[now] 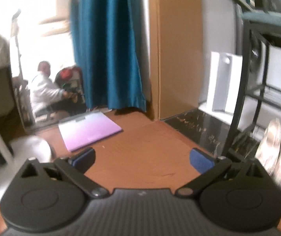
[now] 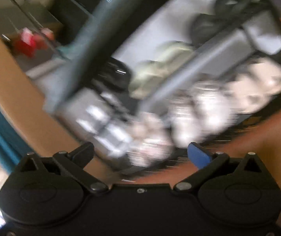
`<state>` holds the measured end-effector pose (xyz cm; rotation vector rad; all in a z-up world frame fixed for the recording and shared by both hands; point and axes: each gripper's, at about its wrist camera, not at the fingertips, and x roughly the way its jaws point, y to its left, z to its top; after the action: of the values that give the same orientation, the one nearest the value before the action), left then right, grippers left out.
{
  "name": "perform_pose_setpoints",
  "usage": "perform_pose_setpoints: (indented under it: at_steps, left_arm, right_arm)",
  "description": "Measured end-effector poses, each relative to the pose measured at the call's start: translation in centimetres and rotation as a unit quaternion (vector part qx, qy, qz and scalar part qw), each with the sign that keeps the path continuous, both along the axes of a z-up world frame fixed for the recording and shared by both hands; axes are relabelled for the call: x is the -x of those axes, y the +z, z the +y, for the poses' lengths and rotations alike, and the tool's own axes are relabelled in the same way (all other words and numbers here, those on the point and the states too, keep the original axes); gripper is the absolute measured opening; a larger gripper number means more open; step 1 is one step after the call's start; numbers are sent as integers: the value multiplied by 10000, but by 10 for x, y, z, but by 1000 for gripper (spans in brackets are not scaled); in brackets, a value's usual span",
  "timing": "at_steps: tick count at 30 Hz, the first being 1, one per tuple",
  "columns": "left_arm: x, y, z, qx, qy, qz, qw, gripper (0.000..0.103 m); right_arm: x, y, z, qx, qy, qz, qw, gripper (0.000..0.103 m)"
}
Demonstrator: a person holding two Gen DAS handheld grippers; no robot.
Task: Organize scattered shoes
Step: 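Turn both tools toward the beige lace-up heeled shoes by the white fan base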
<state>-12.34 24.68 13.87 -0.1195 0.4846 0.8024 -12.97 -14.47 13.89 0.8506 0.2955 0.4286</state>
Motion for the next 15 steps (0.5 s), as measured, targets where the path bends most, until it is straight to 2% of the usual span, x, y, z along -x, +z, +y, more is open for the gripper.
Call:
perform_pose_setpoints:
  at_steps: [3,5,6,8,9,12,15]
  left_arm:
    - [47,-8,26,11,-450,-11,9990,102]
    - [99,-26,41,1,-485,28,9988,102]
    - [120,-39,43,-76,-388,233,9989,102]
    - [157,-61,47,-209,-217,593,9978,102]
    - [162,-66,49,-207,-161,677,9974,102]
    - [198,-99,57,-54,590,1347,9891,102]
    - [217,-96,69,64,1125,1350,9844,102]
  right_arm:
    - [21,30,44,-277,655,-529,9961,103]
    - [40,39,74,-349,1197,-734,9895,103]
    - [50,38,87,-388,1450,-736,9859,103]
    - [64,32,104,-460,1809,-636,9804,103]
    - [70,27,111,-474,1962,-547,9779,103]
    - [79,13,138,-339,2291,108,9728,103]
    - [82,15,155,-326,2524,444,9660,103]
